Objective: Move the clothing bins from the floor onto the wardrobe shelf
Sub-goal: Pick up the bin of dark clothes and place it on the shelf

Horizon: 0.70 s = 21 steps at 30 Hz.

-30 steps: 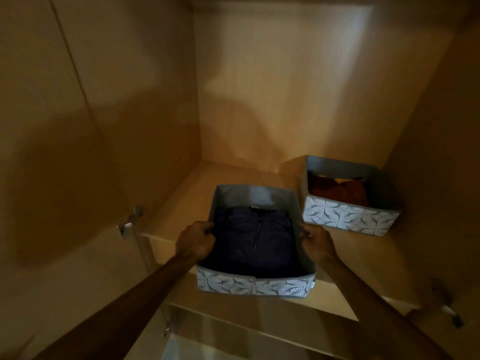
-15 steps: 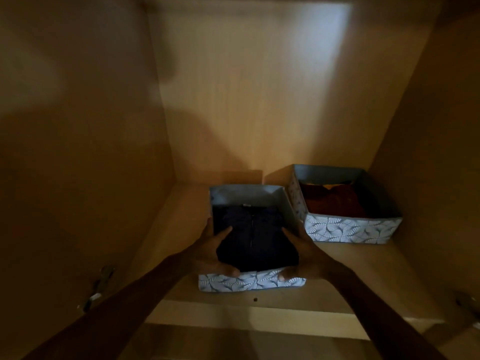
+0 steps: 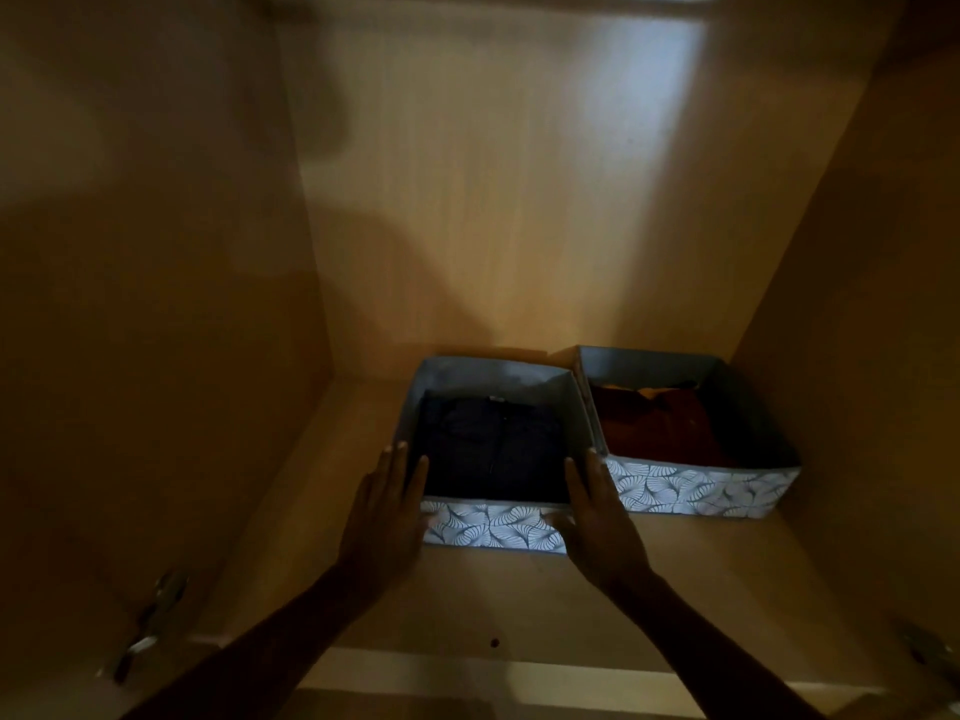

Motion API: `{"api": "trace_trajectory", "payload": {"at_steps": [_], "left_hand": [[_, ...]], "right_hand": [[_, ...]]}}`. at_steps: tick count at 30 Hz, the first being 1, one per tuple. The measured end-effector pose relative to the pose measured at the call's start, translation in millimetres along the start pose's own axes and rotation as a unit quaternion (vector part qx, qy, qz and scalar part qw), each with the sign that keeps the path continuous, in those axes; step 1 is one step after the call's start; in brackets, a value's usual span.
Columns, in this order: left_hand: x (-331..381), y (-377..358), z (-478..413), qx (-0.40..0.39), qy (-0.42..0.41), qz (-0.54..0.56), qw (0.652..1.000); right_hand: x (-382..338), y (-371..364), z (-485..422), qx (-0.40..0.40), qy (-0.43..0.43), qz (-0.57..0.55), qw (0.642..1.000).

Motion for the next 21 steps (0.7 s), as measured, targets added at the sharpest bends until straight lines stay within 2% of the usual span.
{"api": "trace_trajectory", "payload": {"at_steps": [4, 8, 21], "left_hand": [[-4, -10, 2, 0.013, -0.066, -0.007, 0.998], [-6, -20, -15, -0.052, -0.073, -0.055, 0.994], [2, -19, -67, -0.079, -0.045, -0.052, 0.994]], "right_hand": [[-5, -16, -1, -0.038, 0.082, 0.006, 0.996], [6, -11, -21, -0.079, 0.055, 0.043, 0.994], [24, -14, -63, -0.066, 0.006, 0.095, 0.993]]}}
Point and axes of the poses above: each hand's wrist, its own z-axis away from the middle knuckle, its own y-axis out of the back of the hand, x = y × z, the point moved 8 cm from there along -z, towards the middle knuckle, and after that the axes turned 14 degrees about y, right-handed, at the moved point
